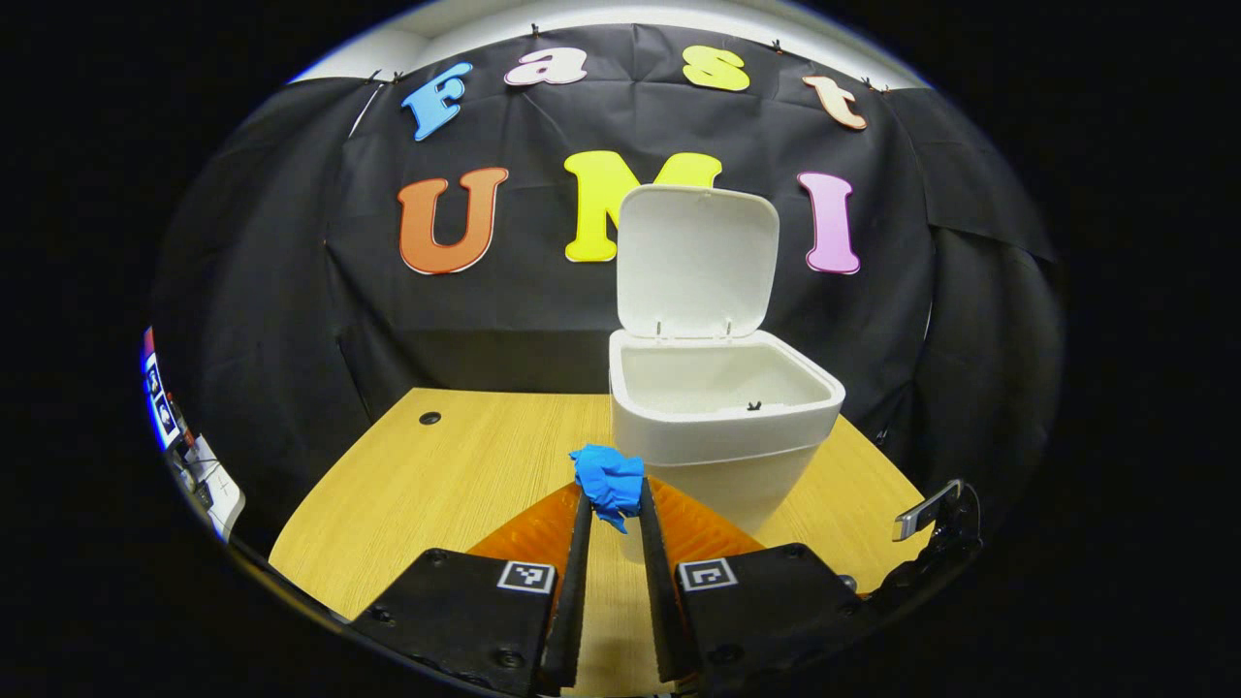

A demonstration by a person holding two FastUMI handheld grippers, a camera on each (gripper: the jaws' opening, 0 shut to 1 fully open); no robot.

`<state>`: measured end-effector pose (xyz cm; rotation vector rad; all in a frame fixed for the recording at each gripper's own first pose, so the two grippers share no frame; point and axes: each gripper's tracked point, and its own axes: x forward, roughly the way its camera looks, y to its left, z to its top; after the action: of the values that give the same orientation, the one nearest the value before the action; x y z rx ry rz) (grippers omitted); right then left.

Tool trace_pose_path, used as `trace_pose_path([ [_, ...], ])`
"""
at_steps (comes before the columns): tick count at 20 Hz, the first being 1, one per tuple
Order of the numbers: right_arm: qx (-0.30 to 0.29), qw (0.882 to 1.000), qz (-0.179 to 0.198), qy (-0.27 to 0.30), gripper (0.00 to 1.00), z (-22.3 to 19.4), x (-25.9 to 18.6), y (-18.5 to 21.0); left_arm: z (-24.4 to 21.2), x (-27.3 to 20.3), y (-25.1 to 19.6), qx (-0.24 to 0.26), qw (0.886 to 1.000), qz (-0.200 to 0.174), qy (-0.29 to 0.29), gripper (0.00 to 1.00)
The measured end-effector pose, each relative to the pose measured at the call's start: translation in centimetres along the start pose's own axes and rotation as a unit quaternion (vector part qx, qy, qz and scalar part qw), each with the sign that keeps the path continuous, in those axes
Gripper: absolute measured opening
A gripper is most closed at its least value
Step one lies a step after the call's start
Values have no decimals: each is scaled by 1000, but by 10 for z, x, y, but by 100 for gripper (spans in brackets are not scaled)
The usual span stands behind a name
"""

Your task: Press the lid of the desktop garbage bin to open it, pick up the crumpled paper on the desktop and throw it into the bin, then pick up the pop can on the desktop and drop it into the bin, and finally close the garbage bin lid.

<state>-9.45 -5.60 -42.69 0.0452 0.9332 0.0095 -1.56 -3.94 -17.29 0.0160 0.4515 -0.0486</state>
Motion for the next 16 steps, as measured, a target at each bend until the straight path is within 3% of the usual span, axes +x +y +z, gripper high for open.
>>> trace_pose_path([
  [7, 6, 999, -4, -35, 81, 42, -38, -12, 64, 16, -19, 4, 998, -18, -60, 32],
  [16, -12, 996, -33, -83, 82, 95, -81, -51, 114, 57, -49, 1, 996, -43, -84, 34],
])
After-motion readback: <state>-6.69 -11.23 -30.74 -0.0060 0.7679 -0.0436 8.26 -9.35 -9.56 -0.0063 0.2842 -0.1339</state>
